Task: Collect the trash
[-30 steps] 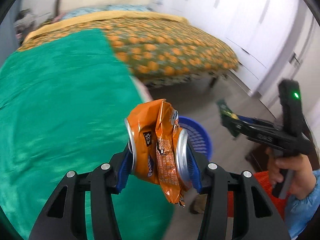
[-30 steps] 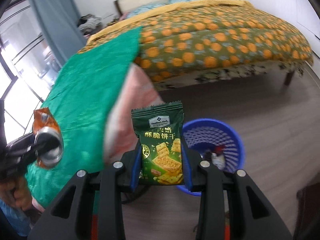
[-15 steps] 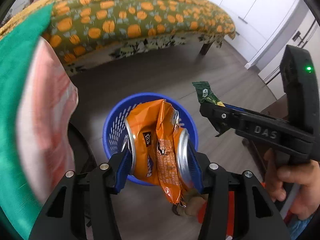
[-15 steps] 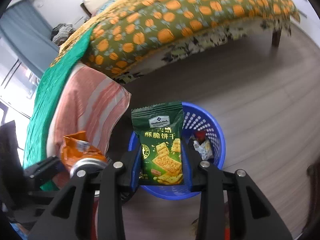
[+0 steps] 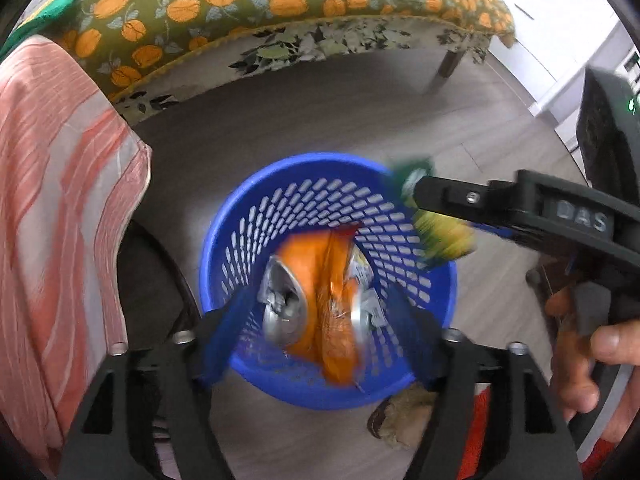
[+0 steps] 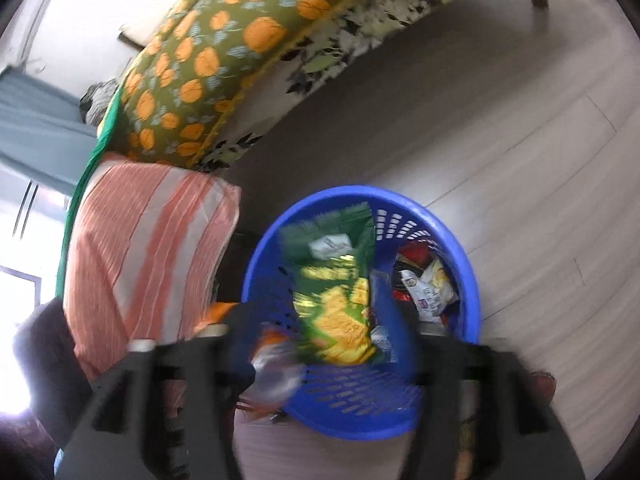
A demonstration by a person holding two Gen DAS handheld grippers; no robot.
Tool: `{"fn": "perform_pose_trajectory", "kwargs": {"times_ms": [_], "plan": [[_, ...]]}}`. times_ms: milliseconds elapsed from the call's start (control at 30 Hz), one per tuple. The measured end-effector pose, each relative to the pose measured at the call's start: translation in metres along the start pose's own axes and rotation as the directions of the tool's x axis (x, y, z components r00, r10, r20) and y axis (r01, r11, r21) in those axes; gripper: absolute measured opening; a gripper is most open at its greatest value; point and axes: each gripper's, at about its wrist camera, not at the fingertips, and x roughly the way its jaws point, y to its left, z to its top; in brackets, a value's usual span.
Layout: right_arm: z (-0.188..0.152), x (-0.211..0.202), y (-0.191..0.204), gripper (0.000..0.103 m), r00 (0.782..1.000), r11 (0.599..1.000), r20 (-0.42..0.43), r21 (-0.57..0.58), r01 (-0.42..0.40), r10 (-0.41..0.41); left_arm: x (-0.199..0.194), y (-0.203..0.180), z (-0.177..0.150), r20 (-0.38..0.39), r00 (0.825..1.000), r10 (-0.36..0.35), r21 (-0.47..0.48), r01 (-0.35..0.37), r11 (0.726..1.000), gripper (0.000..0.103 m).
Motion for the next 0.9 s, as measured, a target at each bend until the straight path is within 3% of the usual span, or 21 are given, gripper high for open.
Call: {"fn": "perform_pose_trajectory", "kwargs": {"times_ms": [67, 233, 300, 467, 567, 667, 800, 900], "plan": [[0.003, -0.008, -0.007, 0.082, 0.999, 1.0, 0.031, 0.021, 0.008, -0.009, -0.008, 0.005, 0.001, 0.041, 0.999, 0.01, -0.038, -0.008, 0.999, 0.085], [0.005, -0.043, -0.01, 0.093, 0.993, 0.998, 0.109, 0.052, 0.033, -0.039, -0.044, 0.007, -0.005, 0.133, 0.991, 0.0, -0.096, 0.013, 0.995, 0.086], [0.002, -0.059, -0.004, 0.098, 0.989, 0.997, 0.133, 0.036, 0.063, -0.067, -0.071, 0.003, -0.015, 0.203, 0.979, 0.009, -0.103, 0.012, 0.995, 0.091], [-0.016, -0.102, 0.026, 0.098, 0.968, 0.984, 0.191, -0.043, 0.172, -0.161, -0.129, -0.016, -0.044, 0.323, 0.945, 0.049, -0.065, -0.03, 0.997, 0.098], [-0.037, -0.129, 0.047, 0.098, 0.947, 0.964, 0.247, -0.119, 0.238, -0.204, -0.152, -0.024, -0.061, 0.343, 0.939, 0.02, -0.04, -0.007, 0.999, 0.098], [-0.064, -0.154, 0.066, 0.098, 0.94, 0.949, 0.29, -0.199, 0.242, -0.179, -0.166, -0.031, -0.077, 0.337, 0.941, 0.003, -0.021, 0.004, 1.0, 0.098], [-0.102, -0.18, 0.081, 0.098, 0.906, 0.919, 0.372, -0.249, 0.307, -0.202, -0.176, -0.038, -0.094, 0.355, 0.933, 0.06, 0.0, -0.064, 0.998, 0.098], [-0.12, -0.184, 0.084, 0.098, 0.896, 0.901, 0.384, -0.271, 0.338, -0.221, -0.18, -0.038, -0.103, 0.366, 0.928, 0.072, 0.011, -0.081, 0.997, 0.098]]}}
